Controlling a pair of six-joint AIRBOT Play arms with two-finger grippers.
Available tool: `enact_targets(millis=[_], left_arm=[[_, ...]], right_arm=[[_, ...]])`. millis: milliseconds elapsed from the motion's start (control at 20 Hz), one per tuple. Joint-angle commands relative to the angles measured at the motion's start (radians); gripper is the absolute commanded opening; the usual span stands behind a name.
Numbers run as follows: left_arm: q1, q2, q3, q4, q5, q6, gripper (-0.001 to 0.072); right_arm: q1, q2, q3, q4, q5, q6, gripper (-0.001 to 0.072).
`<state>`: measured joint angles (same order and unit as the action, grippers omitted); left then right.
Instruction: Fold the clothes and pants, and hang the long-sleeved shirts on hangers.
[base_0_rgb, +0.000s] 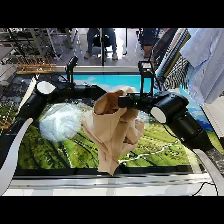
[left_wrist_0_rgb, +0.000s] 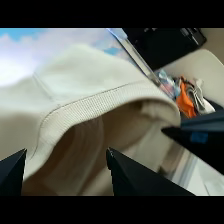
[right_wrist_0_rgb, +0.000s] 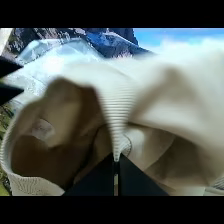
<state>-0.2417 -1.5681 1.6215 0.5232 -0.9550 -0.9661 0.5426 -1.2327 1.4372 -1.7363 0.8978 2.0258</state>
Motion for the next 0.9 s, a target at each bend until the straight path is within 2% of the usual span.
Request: enact_targets(millis=[0,100,150,250,350,400,450,550,650,850], left_arm=[[0.044,0.001,0.000,0.004,-0.183,-0.017,0.0542],[0.105,0.016,0.000,0.114,-0.282,-0.132,0.0542],[0.143,0.032,0.000,0.227,-0.325,-0.203,0.0542],[0.233,0.080,0.000,0.545,-0.433,-0.332,0.0542],[0.335,0.137,-0.015,0.883,-0.502,-0.409,0.0542],[0.399,0.169,-0.036,1.008,-0.502,-0.435,0.0542],[0.464,0.195,-0.062,1.069,-0.480,-0.441,0.0542],[0.612,0.225,-0.132,1.081,-0.383,-0.442,0.0542],[0.731,0.219,-0.202,1.063,-0.243,-0.483,0.0542],[0.853,0.161,-0.241,1.040,-0.031,-0.500,0.0539]], right_arm=[[0.000,-0.014,0.000,-0.016,-0.065,0.003,0.0026],[0.000,-0.020,0.000,-0.015,-0.091,0.003,0.0026],[0.000,-0.023,0.000,-0.015,-0.090,0.002,0.0026],[0.000,-0.023,-0.001,-0.015,-0.081,-0.011,0.0026],[0.000,-0.023,-0.001,-0.015,-0.073,-0.036,0.0026],[0.000,-0.023,-0.001,-0.014,-0.075,-0.046,0.0027],[0.000,-0.023,-0.001,-0.014,-0.079,-0.050,0.0027],[0.000,-0.023,-0.001,-0.014,-0.080,-0.053,0.0027],[0.000,-0.023,-0.001,-0.014,-0.079,-0.058,0.0027],[0.000,-0.023,-0.001,-0.015,-0.079,-0.080,0.0027]])
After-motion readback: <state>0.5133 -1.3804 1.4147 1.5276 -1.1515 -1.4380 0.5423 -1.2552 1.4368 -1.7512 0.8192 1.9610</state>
